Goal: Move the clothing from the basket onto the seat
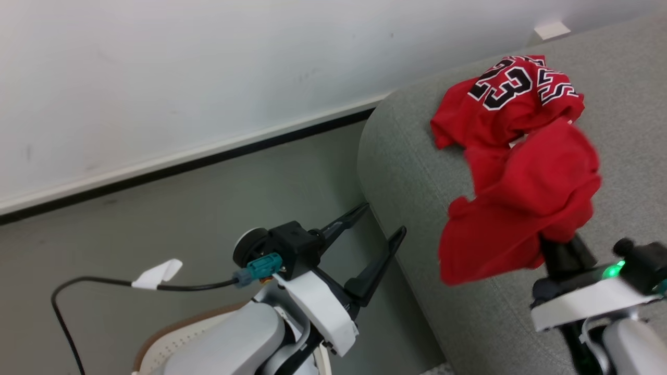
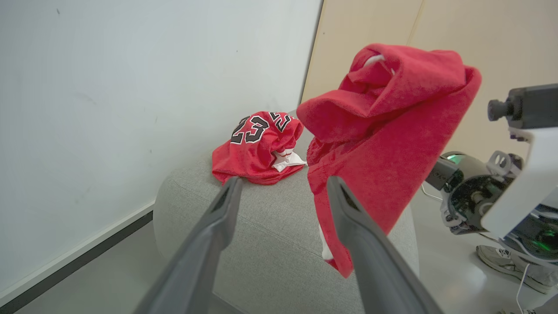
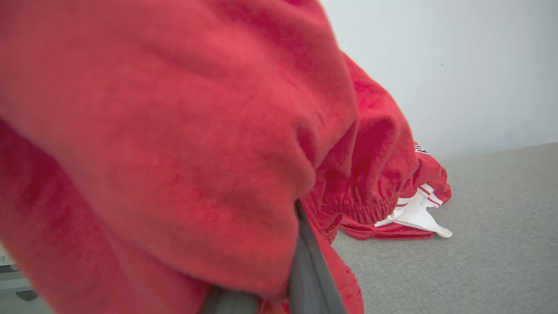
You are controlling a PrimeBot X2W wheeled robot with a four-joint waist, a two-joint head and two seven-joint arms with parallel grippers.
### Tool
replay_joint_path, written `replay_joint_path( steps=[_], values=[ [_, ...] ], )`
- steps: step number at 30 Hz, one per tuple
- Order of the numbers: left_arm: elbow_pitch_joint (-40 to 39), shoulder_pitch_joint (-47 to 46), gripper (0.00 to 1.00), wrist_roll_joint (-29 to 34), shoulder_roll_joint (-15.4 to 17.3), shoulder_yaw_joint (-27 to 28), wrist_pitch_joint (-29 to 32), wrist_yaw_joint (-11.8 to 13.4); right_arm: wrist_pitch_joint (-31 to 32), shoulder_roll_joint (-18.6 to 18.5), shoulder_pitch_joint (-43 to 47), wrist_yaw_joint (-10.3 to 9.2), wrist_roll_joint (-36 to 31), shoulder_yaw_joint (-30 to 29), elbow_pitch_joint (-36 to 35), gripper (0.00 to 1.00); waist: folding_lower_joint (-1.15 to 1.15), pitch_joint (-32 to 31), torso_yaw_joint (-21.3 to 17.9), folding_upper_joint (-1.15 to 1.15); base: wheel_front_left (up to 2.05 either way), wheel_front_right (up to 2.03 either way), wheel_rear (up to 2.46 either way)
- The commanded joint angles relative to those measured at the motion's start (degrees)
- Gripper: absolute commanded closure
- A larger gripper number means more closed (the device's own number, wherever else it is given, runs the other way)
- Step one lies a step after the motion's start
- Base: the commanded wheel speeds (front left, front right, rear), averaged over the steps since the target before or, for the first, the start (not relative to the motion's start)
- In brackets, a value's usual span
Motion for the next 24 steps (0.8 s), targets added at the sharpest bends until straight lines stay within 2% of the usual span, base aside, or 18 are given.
replay_joint_path(
  steps=[1,7,12,19,24],
  values=[
    [-0.28,-0.94,0.00,0.58,0.71,-0.05,0.52,-0.20,0.37,-0.83,-2.31,-0.13,0.38,-1.81,-0.45,1.00,-0.01,2.28,0.46,-0.01,0.00,0.00,0.00],
    [-1.78,-3.35,0.00,1.36,2.37,0.06,2.55,-0.23,3.85,-4.39,-8.12,-0.13,-0.21,-10.37,1.13,1.00,-0.01,9.22,2.85,-0.01,0.00,0.00,0.00],
    [-2.81,-5.47,0.00,2.09,3.41,0.24,3.64,-0.59,8.57,-10.29,-13.09,-0.13,0.15,-15.60,4.16,1.00,-0.01,14.35,5.77,-0.01,0.00,0.00,0.00],
    [-3.24,-7.65,0.00,2.78,4.48,0.95,3.89,-0.69,16.07,-18.85,-18.82,-0.13,0.42,-20.61,12.20,1.00,-0.01,20.00,9.52,-0.01,0.00,0.00,0.00],
    [-3.11,-8.53,0.00,2.89,4.35,1.13,3.60,-0.87,20.95,-21.43,-21.43,-0.13,-0.35,-21.75,18.30,1.00,-0.01,22.18,11.09,-0.01,0.00,0.00,0.00]
  ],
)
